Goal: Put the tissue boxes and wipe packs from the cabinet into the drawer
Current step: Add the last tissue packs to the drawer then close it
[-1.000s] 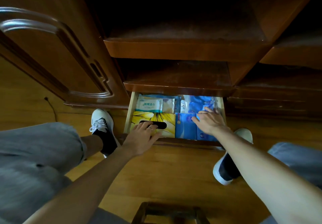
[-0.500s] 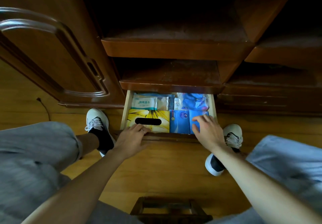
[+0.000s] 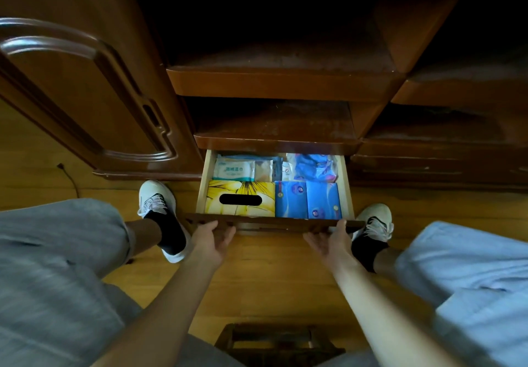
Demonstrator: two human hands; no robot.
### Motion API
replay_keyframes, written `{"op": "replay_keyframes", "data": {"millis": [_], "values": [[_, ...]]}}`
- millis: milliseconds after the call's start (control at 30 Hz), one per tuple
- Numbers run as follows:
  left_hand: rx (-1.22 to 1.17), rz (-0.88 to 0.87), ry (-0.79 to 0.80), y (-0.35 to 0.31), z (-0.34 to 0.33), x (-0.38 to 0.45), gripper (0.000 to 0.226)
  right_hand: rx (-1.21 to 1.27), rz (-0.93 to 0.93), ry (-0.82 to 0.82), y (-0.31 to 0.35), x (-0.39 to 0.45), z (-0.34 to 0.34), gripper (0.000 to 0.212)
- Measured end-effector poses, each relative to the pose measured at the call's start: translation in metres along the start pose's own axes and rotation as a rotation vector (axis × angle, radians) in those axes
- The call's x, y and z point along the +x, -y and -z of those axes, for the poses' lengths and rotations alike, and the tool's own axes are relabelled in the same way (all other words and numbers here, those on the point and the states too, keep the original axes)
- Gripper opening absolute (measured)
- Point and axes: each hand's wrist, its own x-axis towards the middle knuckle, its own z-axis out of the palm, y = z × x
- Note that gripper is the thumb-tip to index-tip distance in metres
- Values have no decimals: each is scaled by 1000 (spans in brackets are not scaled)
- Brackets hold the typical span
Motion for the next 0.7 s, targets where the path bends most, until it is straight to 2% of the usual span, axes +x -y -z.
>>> {"op": "replay_keyframes", "data": {"millis": [100, 167, 300, 433, 533, 600, 633, 700], "values": [[-86, 8, 15, -1, 0, 6, 52, -6, 16, -28, -5, 6, -3, 54], [-95, 5, 51, -4, -1, 9, 48, -9, 34, -32, -4, 12, -4, 54], [-64, -19, 105, -16, -15, 14, 36, 66, 55, 39, 13, 19, -16, 45], [-12, -45, 171, -34, -37, 24, 35, 168, 40, 79, 33, 30, -34, 45], [68, -88, 200, -40, -53, 34, 35, 139, 45, 107, 46, 41, -46, 47], [198, -123, 196, -40, -64, 41, 36, 44, 74, 95, 51, 53, -55, 45], [345, -173, 172, -38, -67, 45, 39, -24, 109, 71, 51, 55, -59, 46], [810, -375, 123, -29, -66, 56, 61, -300, 260, -22, 44, 64, -66, 56]]}}
